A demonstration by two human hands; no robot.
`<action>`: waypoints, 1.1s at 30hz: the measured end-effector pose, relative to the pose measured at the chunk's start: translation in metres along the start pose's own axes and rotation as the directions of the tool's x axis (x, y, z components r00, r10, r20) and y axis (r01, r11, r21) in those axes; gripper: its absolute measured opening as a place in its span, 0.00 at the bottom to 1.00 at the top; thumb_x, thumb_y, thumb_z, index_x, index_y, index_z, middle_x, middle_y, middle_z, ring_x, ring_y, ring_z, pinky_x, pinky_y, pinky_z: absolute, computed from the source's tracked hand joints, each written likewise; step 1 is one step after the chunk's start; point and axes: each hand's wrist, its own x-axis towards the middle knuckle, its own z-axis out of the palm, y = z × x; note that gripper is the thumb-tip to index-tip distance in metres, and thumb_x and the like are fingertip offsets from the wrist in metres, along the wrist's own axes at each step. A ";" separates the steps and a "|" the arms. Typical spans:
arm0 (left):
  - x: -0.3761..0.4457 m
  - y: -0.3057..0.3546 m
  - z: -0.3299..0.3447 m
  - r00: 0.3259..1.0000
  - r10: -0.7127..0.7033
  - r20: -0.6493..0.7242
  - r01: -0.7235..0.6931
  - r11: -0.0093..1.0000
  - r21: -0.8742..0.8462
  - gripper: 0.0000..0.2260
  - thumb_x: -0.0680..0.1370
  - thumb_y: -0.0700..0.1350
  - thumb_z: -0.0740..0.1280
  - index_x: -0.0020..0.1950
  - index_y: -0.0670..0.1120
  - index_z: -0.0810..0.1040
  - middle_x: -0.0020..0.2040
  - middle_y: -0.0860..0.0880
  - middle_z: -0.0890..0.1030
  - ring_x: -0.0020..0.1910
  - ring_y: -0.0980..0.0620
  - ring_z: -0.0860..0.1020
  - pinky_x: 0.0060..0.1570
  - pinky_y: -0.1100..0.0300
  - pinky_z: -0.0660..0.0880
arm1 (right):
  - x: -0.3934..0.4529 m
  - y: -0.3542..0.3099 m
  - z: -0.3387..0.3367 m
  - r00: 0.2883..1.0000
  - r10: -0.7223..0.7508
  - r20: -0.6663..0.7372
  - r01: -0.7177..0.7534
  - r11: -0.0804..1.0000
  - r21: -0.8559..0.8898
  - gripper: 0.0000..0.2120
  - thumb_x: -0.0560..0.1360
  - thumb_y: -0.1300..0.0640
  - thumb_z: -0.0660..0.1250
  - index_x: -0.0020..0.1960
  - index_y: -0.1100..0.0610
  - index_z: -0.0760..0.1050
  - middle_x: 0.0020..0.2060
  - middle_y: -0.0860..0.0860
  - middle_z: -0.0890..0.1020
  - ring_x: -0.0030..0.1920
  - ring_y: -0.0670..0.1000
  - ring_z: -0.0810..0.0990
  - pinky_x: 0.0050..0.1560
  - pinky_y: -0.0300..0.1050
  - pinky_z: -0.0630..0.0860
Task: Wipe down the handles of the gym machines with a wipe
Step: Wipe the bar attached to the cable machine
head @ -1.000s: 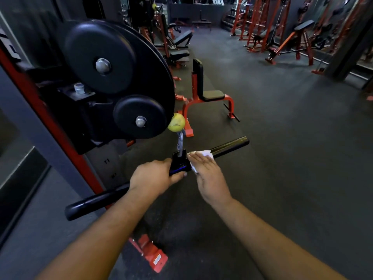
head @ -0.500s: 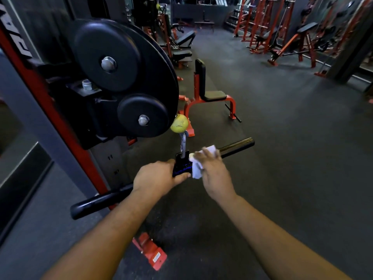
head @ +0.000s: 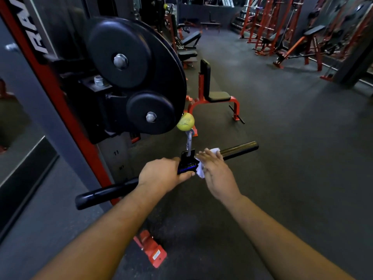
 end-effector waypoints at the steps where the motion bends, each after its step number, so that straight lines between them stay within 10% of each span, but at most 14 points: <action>1: 0.000 -0.001 0.000 1.000 -0.002 -0.006 0.002 1.000 0.007 0.30 0.76 0.76 0.57 0.66 0.56 0.74 0.46 0.53 0.81 0.43 0.50 0.82 0.44 0.51 0.82 | -0.001 0.000 0.003 1.000 -0.022 0.018 0.022 1.000 0.007 0.22 0.79 0.62 0.57 0.71 0.58 0.74 0.69 0.54 0.77 0.76 0.54 0.67 0.79 0.55 0.55; 14: 0.001 0.002 0.003 0.999 -0.028 0.018 0.029 0.999 -0.013 0.33 0.74 0.78 0.54 0.65 0.55 0.74 0.42 0.53 0.80 0.40 0.50 0.81 0.42 0.52 0.82 | 0.008 0.020 -0.008 0.998 -0.048 0.032 0.053 0.981 -0.185 0.19 0.78 0.57 0.58 0.67 0.55 0.76 0.63 0.53 0.81 0.71 0.55 0.73 0.76 0.60 0.61; 20: 0.002 0.004 0.000 0.998 -0.026 0.054 0.027 1.000 -0.004 0.34 0.74 0.78 0.54 0.67 0.55 0.73 0.42 0.53 0.79 0.40 0.51 0.81 0.41 0.51 0.82 | 0.012 0.047 -0.014 0.959 0.237 -0.158 -0.246 0.969 -0.037 0.16 0.79 0.64 0.60 0.60 0.53 0.80 0.59 0.52 0.82 0.72 0.55 0.72 0.78 0.57 0.56; 27: -0.001 0.000 -0.002 0.999 -0.017 0.048 0.017 1.000 0.002 0.31 0.75 0.76 0.56 0.67 0.56 0.73 0.44 0.53 0.80 0.42 0.51 0.81 0.43 0.51 0.82 | 0.001 0.023 -0.006 0.998 -0.062 -0.001 0.062 0.997 -0.042 0.23 0.78 0.58 0.53 0.69 0.55 0.76 0.67 0.54 0.78 0.72 0.54 0.71 0.78 0.56 0.59; 33: 0.001 0.003 -0.004 0.998 -0.020 0.057 0.019 1.000 0.009 0.31 0.75 0.77 0.55 0.63 0.55 0.74 0.42 0.53 0.78 0.41 0.50 0.81 0.43 0.51 0.82 | 0.007 0.106 -0.038 0.933 0.272 -0.235 -0.289 0.957 -0.038 0.17 0.76 0.68 0.68 0.60 0.52 0.80 0.60 0.51 0.82 0.63 0.52 0.76 0.64 0.53 0.75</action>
